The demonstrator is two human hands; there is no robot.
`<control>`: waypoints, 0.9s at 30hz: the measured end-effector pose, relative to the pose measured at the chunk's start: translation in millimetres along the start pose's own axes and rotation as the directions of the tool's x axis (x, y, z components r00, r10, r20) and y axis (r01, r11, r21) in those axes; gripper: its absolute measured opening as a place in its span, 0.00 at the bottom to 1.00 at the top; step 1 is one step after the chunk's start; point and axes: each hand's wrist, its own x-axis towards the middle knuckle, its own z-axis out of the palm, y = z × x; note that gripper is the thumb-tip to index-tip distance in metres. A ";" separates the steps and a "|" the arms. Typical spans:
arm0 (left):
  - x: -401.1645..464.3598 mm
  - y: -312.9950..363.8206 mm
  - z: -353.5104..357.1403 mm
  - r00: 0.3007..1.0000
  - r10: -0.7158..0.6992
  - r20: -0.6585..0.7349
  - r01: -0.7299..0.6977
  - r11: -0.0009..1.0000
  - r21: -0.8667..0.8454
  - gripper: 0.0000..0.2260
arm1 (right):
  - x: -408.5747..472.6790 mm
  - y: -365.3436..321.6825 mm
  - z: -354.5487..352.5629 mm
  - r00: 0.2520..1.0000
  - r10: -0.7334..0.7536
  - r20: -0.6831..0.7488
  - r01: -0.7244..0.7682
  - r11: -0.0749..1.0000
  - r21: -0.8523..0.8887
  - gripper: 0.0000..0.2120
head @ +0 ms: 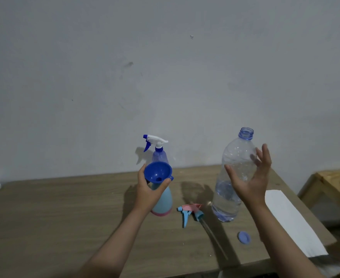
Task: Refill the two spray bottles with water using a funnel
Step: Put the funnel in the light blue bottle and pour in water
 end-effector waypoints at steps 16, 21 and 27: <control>-5.4 0.1 2.2 0.997 0.075 -0.027 -0.075 0.997 -0.010 0.35 | 24.8 -4.3 29.2 0.947 -0.235 0.218 0.218 0.971 0.097 0.36; -4.9 -0.8 0.3 0.998 0.054 -0.017 -0.055 0.998 -0.041 0.34 | 35.5 -37.2 28.3 0.890 -0.263 0.373 0.235 0.965 0.120 0.39; -5.3 1.4 -0.6 0.998 0.070 -0.008 -0.070 0.996 -0.057 0.31 | 43.3 -65.9 21.8 0.882 -0.237 0.407 0.173 0.967 0.187 0.40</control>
